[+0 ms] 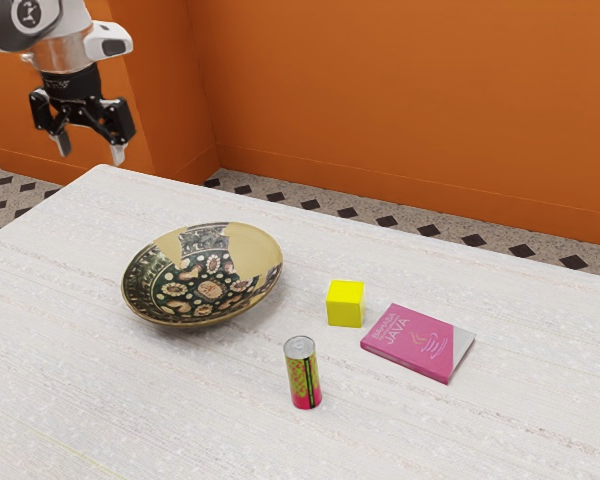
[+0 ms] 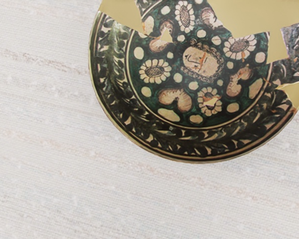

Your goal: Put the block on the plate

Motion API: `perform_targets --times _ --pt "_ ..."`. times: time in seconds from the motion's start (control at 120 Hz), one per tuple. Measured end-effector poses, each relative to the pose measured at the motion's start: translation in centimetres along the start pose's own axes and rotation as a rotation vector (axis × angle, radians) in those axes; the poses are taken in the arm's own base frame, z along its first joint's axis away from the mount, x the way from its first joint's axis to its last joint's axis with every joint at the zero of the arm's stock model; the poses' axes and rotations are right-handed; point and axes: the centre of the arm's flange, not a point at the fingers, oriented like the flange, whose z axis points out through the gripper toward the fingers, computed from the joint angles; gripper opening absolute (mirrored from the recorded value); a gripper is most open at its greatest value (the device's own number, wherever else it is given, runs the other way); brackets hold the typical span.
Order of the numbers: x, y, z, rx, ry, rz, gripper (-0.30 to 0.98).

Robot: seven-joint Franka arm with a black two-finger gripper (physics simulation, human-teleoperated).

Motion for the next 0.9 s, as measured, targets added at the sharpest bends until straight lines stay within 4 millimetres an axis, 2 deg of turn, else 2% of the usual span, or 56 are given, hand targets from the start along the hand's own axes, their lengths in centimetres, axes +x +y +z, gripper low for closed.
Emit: perform_targets --times 0.15,0.217,0.292,0.4,0.567,0.683,0.8,0.9 --pt "0.3 0.2 0.3 0.009 0.002 -0.031 0.69" --pt "0.5 1.7 0.7 0.012 -0.002 -0.017 0.69" --pt "1.2 4.9 2.4 0.023 -0.015 0.020 0.69" --pt "2.5 10.3 6.5 0.046 -0.054 0.075 0.69" --pt "3.5 18.9 12.0 -0.007 -0.073 0.113 0.69" --pt "4.5 23.0 16.5 -0.035 -0.085 0.100 0.69" --pt "4.9 27.0 19.1 -0.063 -0.075 0.086 0.69" --pt "5.3 29.6 20.7 -0.083 -0.067 0.065 0.69"
